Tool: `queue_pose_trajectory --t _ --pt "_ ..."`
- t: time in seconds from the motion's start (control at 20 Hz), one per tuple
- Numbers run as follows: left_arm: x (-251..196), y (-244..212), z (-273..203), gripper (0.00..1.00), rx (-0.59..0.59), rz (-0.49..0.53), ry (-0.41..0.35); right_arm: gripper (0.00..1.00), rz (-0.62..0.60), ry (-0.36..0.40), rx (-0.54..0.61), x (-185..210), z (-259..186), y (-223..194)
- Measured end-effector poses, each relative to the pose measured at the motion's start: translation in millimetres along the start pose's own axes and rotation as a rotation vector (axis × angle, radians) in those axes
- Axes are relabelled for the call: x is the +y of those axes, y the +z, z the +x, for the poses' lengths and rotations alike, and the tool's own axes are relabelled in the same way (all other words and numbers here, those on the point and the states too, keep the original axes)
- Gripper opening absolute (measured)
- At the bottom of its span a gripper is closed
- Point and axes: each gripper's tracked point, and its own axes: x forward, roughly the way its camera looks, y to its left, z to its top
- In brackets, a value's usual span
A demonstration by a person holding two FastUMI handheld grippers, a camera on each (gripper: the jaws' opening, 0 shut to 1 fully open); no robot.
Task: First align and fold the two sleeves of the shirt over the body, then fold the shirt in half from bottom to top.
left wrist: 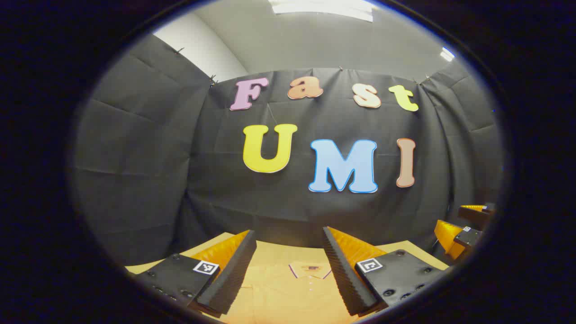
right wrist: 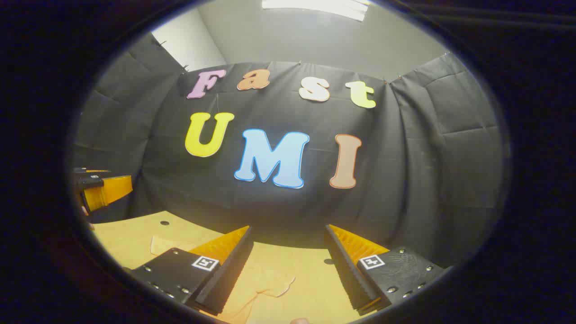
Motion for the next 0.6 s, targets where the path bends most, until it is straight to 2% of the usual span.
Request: queue_pose_trajectory --t 0.05,0.25,0.6 --pt "1.0 -3.9 6.1 0.95 0.014 0.002 0.004 0.98 -0.009 -0.017 0.013 -2.8 3.8 -4.5" --pt "9.6 -12.2 28.3 0.94 0.039 0.019 0.003 0.97 -0.039 -0.002 0.044 5.9 14.0 -11.2" --pt "13.5 -14.9 49.3 0.94 0.046 0.084 -0.022 0.98 -0.001 0.015 0.063 22.8 29.6 -14.2"
